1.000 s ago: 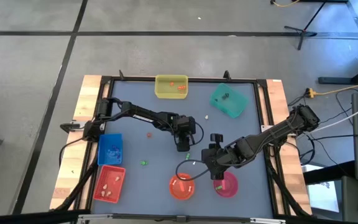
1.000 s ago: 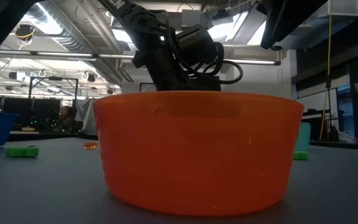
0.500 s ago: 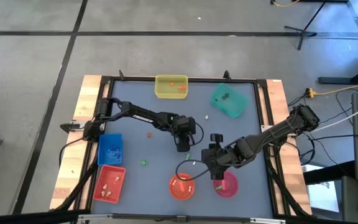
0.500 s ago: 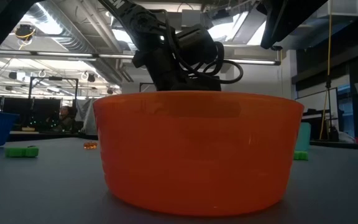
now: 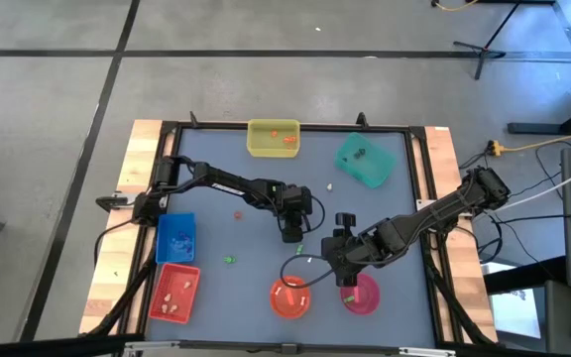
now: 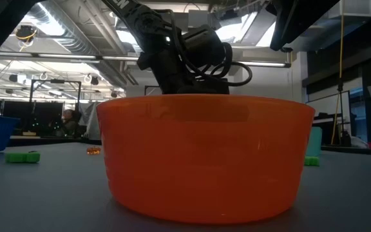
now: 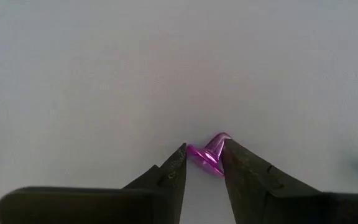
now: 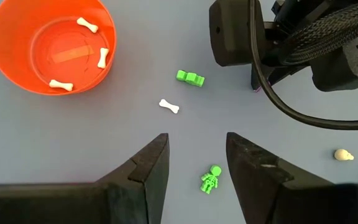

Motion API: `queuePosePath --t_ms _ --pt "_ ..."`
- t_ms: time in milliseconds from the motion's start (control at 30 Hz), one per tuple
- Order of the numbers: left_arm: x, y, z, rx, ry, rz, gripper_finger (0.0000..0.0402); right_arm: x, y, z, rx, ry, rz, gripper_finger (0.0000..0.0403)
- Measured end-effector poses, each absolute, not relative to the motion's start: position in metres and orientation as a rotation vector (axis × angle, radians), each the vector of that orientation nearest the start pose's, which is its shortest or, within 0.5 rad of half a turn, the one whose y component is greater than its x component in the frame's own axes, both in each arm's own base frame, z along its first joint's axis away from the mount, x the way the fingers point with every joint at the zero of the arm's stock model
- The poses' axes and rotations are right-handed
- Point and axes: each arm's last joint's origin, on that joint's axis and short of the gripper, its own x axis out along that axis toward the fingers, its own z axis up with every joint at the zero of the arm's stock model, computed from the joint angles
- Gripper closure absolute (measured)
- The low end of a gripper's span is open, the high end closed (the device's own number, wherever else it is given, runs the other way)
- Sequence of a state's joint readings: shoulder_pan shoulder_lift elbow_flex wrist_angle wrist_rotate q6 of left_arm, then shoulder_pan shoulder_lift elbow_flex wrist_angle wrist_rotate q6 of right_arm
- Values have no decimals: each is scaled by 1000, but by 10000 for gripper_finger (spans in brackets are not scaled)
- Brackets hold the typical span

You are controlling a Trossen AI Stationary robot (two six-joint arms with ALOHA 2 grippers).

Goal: Sort Halloween decoration
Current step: Put the purple witch hat toy into the blue bin

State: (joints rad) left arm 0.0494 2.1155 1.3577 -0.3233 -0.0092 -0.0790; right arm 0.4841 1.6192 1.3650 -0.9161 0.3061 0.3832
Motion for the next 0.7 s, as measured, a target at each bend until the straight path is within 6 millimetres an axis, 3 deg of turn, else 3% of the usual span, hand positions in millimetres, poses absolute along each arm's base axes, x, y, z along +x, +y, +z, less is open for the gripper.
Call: queuePosePath --t_ms 700 --pt "421 21 121 -90 1073 99 327 289 142 276 -107 1082 -51 244"
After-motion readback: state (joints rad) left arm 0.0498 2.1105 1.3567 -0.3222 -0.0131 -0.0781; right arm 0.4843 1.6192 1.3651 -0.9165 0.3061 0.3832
